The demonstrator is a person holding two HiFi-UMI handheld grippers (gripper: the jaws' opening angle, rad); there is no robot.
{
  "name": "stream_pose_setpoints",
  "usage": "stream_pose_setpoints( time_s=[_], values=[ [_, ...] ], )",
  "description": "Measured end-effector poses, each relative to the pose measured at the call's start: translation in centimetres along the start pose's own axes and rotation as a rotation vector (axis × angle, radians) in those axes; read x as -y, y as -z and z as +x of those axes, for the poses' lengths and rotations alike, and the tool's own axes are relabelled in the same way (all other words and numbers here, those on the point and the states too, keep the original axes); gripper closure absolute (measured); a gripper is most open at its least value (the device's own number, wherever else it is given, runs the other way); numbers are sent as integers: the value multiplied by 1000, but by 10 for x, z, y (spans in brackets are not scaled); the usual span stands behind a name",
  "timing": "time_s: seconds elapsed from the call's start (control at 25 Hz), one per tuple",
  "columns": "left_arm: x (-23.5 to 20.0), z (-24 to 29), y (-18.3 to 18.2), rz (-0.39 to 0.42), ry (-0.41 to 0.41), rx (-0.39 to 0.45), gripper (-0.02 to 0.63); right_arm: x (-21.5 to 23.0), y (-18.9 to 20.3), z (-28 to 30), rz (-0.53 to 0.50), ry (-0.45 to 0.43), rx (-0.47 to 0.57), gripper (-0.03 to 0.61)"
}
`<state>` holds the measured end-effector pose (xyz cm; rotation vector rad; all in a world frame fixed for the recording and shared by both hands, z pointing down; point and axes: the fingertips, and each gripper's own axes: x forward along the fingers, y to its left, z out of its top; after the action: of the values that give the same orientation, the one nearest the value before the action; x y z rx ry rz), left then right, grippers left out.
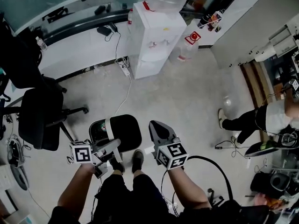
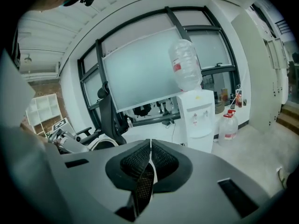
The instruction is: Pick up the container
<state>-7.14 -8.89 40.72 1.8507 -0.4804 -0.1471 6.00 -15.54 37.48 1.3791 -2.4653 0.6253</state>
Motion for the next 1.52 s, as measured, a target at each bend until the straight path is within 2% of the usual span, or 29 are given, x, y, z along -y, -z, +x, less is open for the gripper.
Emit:
stream_pose_setpoints(
  time_s=[0.28,0.68,0.88,1.12,1.32,1.52],
  values=[
    [65,-9,-5,16,42,19,525,-20,-59,-34,-34,-12,52,568],
    [143,-26,-3,40,106,36,522,-37,-117,-82,-65,-2,115,569],
    [157,-31,-5,43,88,37,522,-42,-134,-95,-86,3,139,569],
    [181,-35,-1,40,139,48,520,-46,-139,-109,-74,14,163,571],
    [184,-35,8,59,117,25,520,-53,-146,-113,-89,13,173,571],
    [187,-33,6,58,135,38,518,-54,-147,-115,-93,9,181,571]
  ],
)
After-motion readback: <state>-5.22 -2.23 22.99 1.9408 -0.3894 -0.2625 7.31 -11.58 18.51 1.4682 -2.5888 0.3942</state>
